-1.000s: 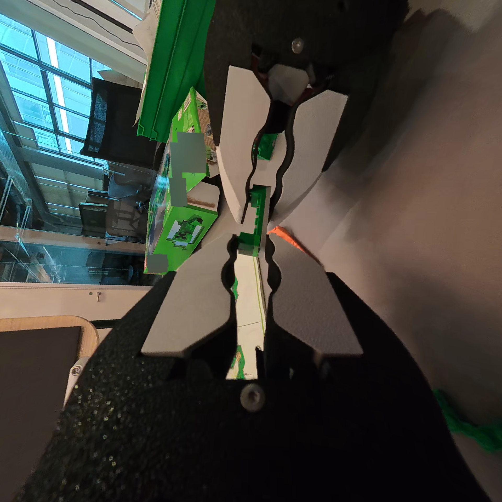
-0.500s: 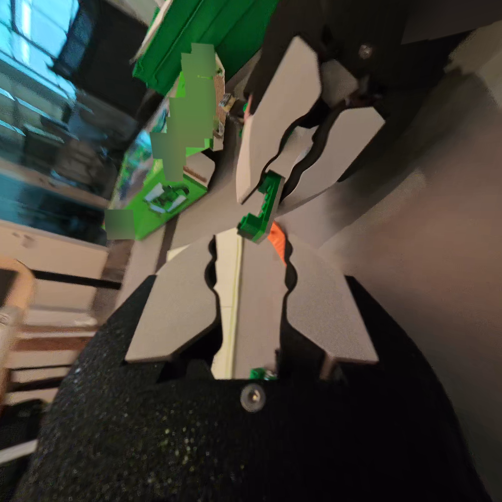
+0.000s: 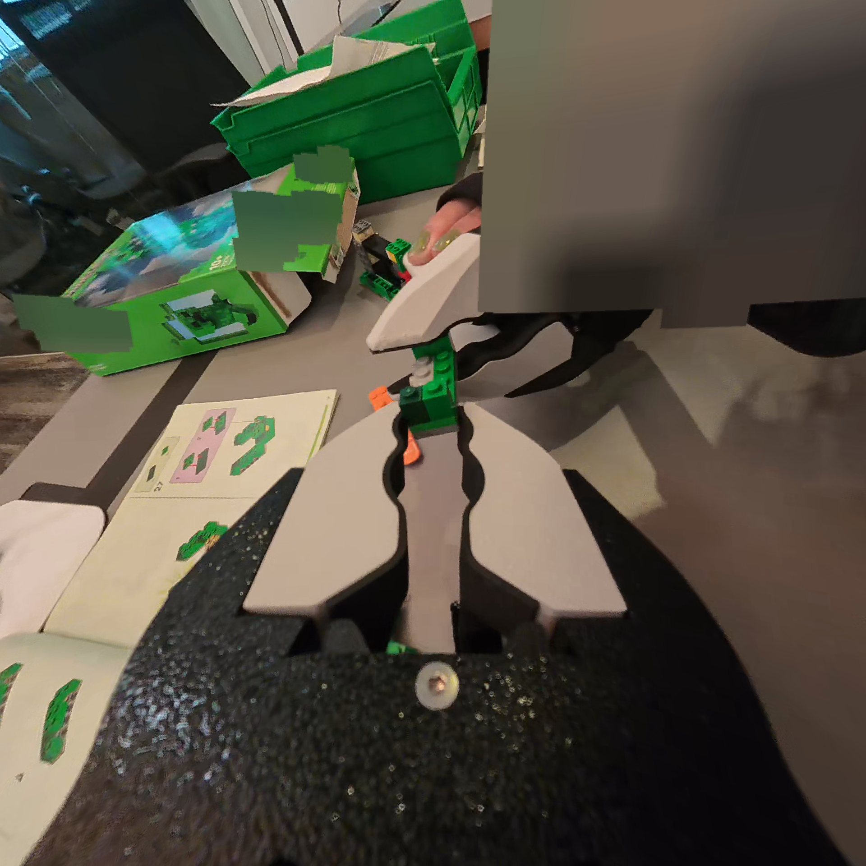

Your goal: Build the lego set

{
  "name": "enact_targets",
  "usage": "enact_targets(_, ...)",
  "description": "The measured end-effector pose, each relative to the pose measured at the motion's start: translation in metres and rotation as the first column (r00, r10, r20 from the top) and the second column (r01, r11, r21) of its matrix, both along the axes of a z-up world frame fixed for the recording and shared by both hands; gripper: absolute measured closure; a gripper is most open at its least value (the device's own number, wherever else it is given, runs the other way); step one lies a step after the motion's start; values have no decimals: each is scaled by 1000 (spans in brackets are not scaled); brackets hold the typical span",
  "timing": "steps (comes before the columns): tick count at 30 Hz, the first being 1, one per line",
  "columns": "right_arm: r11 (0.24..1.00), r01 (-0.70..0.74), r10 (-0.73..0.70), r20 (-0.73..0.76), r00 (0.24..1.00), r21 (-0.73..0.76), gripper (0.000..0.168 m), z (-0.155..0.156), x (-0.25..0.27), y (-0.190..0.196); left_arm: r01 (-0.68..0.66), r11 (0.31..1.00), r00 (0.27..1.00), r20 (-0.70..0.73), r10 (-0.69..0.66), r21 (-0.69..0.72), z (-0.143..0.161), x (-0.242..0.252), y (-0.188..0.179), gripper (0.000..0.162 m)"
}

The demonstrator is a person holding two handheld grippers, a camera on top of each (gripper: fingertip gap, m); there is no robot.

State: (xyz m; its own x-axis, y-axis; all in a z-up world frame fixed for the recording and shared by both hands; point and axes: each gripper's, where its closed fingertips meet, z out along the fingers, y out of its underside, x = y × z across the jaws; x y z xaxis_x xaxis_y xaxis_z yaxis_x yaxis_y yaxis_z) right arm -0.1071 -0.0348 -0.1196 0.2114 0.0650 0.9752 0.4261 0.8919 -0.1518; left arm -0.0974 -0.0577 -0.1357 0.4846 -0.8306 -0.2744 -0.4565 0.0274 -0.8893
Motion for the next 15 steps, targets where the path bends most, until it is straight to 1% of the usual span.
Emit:
enact_targets(3,999,-39,39,-26,999,-12,152,2,-10,-10,-12,1000,1000,16,12,-6,0,-12,-8,144)
enact_targets(4,998,-47,45,-40,998,-49,148,2,-13,-11,-46,999,999,12,46,6,0,-21,-8,144)
enact_targets(6,980,-39,31,-43,999,-193,137,-3,-15,-3,-142,988,990,-15,143,56,-1,-51,-6,144)
enact_targets(8,935,-41,24,-54,998,-352,135,-10,-14,8,-244,965,969,-15,247,97,-3,-87,-3,144)
enact_targets(11,823,-76,38,-79,996,-563,138,-21,-15,14,-336,936,942,33,334,103,-5,-134,-2,143)
enact_targets(13,754,-97,37,-106,994,-650,140,-25,-18,14,-391,909,921,50,387,143,-4,-161,-2,144)
enact_targets(15,711,-108,31,-123,992,-695,142,-28,-23,13,-436,885,900,70,430,166,-5,-185,-2,144)
